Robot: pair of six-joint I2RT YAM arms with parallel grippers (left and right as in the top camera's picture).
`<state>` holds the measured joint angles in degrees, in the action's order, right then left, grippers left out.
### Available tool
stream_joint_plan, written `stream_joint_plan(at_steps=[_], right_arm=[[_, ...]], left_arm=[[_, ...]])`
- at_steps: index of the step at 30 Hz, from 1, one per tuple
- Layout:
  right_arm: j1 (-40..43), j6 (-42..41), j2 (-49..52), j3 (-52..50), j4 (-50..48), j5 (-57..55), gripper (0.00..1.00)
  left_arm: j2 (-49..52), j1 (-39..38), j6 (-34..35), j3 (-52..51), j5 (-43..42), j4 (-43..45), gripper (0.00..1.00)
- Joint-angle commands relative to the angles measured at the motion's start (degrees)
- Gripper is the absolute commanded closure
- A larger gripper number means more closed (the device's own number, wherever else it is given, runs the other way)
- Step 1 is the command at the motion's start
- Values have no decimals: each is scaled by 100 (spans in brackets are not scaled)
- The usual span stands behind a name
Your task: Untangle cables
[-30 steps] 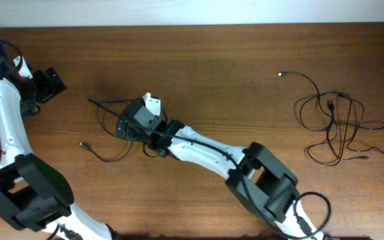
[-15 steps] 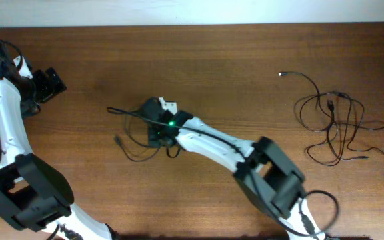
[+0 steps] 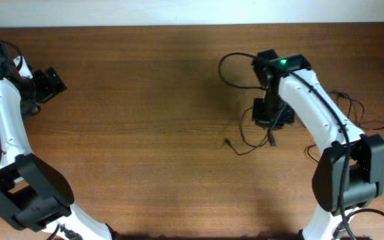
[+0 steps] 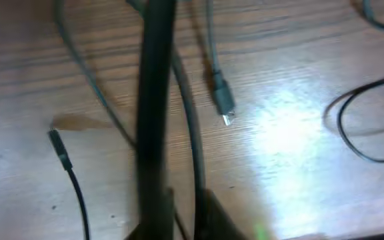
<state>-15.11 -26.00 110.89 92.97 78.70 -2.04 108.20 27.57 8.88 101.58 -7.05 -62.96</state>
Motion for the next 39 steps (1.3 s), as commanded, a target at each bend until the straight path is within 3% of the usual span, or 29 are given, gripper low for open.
stream_joint_plan(at_steps=[1, 5, 23, 33, 39], right_arm=[[144, 479, 7, -57, 17, -50, 2], [245, 479, 7, -57, 9, -669, 2], [249, 476, -13, -55, -57, -658, 2], [249, 476, -1838, -57, -221, -704, 2], [289, 476, -1910, -74, -258, -809, 2]], left_arm=[[-118, 24, 52, 85, -15, 7, 1], [-120, 24, 52, 85, -15, 7, 1], [-118, 24, 52, 85, -15, 7, 1], [-118, 24, 52, 85, -15, 7, 1], [-120, 24, 52, 85, -15, 7, 1]])
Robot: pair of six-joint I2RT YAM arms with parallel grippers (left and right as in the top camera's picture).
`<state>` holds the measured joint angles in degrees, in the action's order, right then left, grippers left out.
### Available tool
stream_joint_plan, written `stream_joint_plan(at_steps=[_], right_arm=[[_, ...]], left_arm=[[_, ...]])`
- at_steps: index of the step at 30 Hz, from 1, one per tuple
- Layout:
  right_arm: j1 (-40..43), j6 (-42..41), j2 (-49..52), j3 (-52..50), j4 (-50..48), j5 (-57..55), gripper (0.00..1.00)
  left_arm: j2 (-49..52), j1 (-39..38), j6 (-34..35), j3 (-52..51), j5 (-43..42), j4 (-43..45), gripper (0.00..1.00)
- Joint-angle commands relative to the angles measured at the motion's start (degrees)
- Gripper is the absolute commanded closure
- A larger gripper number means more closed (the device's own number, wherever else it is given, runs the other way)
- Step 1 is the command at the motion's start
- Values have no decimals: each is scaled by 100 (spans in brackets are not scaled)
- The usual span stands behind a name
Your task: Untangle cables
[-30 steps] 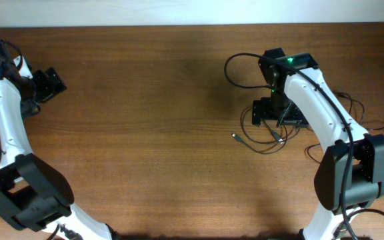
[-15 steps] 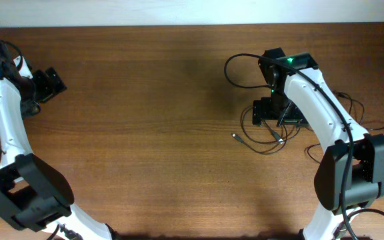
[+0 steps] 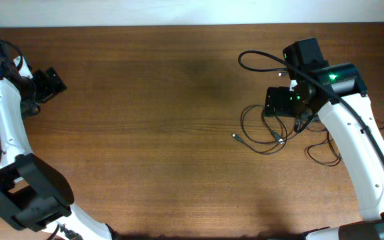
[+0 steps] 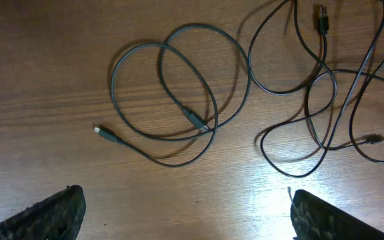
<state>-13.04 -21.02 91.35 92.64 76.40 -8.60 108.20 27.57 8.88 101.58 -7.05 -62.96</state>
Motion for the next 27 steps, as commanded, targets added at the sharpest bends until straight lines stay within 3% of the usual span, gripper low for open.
stream_joint_plan(at_steps=[1, 8, 11, 14, 18, 22, 27], right_arm=[[79, -22, 39, -42, -35, -153, 2], [70, -15, -831, -157, -367, -164, 2], [68, 483, -1602, -1049, -1453, -83, 2], [70, 1034, -2393, -2765, -3016, 87, 2], [70, 1029, -3108, -4402, -4625, 247, 2], [68, 1027, -3836, -5917, -6940, 564, 2], [70, 1034, -4868, -7114, -8540, 564, 2]], left_arm=[[-118, 24, 52, 85, -15, 7, 1], [-118, 24, 52, 85, -15, 7, 1], [-118, 24, 52, 85, -17, 7, 1], [-120, 24, 52, 85, -15, 7, 1], [-118, 24, 52, 85, -15, 7, 1], [-118, 24, 52, 85, -15, 7, 1], [-118, 24, 52, 85, -15, 7, 1]])
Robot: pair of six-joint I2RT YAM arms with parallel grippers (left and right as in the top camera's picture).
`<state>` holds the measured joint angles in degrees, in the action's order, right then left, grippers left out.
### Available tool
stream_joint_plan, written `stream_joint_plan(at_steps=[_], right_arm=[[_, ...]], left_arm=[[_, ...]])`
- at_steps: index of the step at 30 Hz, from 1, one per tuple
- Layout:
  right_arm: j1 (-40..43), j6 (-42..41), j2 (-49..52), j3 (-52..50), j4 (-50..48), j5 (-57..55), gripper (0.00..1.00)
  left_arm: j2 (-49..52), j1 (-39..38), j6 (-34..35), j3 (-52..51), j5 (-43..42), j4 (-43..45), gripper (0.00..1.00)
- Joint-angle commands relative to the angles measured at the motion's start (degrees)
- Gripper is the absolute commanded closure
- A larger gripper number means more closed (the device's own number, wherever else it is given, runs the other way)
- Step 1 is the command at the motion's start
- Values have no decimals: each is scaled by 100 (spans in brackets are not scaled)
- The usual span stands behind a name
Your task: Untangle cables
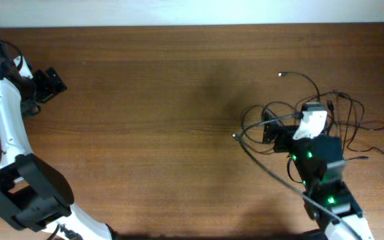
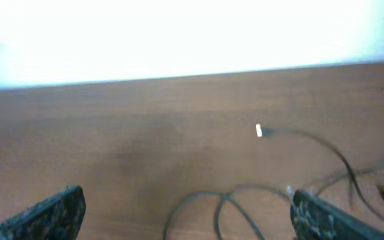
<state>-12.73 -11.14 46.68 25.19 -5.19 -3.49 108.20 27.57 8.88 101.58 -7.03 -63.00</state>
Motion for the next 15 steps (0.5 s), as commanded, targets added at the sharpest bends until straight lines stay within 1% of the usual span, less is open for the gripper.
stream_joint_plan(at_steps=[1, 2, 4, 9, 10, 11, 12, 15], right_arm=[[39, 111, -627, -562, -640, 81, 2], [39, 431, -887, -811, -999, 306, 2], [44, 540, -1471, -1423, -1606, 389, 2], [87, 509, -2610, -2437, -1729, 393, 2], [85, 496, -3012, -2487, -1368, 391, 2], [87, 498, -3333, -2487, -1215, 352, 2], [87, 498, -3567, -2487, -1036, 295, 2], [87, 496, -4249, -2487, -55, 238, 2]], left_arm=[[-120, 24, 52, 85, -17, 11, 1], [-118, 24, 52, 85, -17, 11, 1], [-118, 24, 52, 85, -17, 11, 1], [-118, 24, 52, 85, -17, 11, 1], [-118, 24, 52, 85, -17, 11, 1], [-118, 24, 52, 85, -17, 11, 1], [-118, 24, 52, 85, -17, 11, 1], [-118, 24, 52, 85, -17, 11, 1]])
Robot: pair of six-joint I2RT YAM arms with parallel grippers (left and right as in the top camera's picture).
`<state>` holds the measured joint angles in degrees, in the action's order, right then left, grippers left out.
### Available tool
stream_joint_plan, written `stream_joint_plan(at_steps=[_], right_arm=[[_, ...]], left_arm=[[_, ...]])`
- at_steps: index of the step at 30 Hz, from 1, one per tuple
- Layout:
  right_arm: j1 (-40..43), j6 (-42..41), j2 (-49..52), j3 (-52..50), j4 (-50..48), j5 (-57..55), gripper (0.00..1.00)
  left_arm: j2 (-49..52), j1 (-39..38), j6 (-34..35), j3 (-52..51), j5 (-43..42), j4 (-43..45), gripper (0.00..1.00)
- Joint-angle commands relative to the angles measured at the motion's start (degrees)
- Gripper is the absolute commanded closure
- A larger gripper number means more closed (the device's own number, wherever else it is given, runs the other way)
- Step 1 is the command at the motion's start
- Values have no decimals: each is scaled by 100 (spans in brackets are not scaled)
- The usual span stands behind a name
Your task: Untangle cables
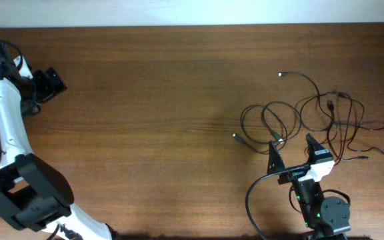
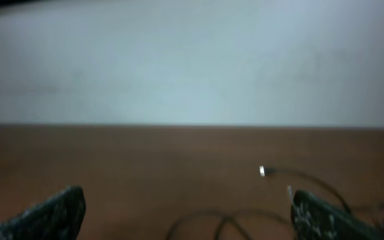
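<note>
A grey cable [image 1: 270, 123] lies in two loops on the wooden table [image 1: 152, 100], with one plug end at the left. Right of it lies a tangle of thin black cables [image 1: 342, 123]. One strand runs up to a white-tipped plug [image 1: 280, 74], which also shows in the right wrist view as the plug [image 2: 262, 171]. My right gripper [image 1: 291, 148] sits by the front edge just short of the cables, open and holding nothing. Its fingers [image 2: 322, 215] stand wide apart. My left gripper [image 1: 46, 85] is far off at the left edge.
A pale wall [image 2: 192, 60] rises behind the table's far edge. The right arm's own thick black lead [image 1: 259, 190] curls beside its base at the front edge. Bare wood spans the table's middle and left.
My right arm has drawn back from over the cables to the front edge, and its camera now faces the wall more. The cables and the left arm are where they were.
My right gripper was first low over the cables at the table's centre right, a dark strand close to its camera. Then it was open and higher, above the grey loops and the black tangle. After that it had pulled back toward the front edge, where it now sits.
</note>
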<state>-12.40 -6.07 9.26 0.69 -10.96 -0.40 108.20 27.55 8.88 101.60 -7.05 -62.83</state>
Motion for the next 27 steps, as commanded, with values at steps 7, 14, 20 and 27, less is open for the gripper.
stream_joint_plan(at_steps=[7, 14, 20, 27], right_arm=[[55, 140, -907, -37, 1565, -153, 2], [433, 140, -907, -37, 1565, -125, 2], [457, 136, -907, -37, 1563, -68, 2], [455, 136, -905, -37, 1563, -68, 1]], left_arm=[[-118, 26, 52, 83, -15, -7, 1], [-118, 26, 52, 83, -15, -7, 1], [-120, 26, 52, 83, -15, -7, 1], [-118, 26, 52, 83, -15, -7, 1]])
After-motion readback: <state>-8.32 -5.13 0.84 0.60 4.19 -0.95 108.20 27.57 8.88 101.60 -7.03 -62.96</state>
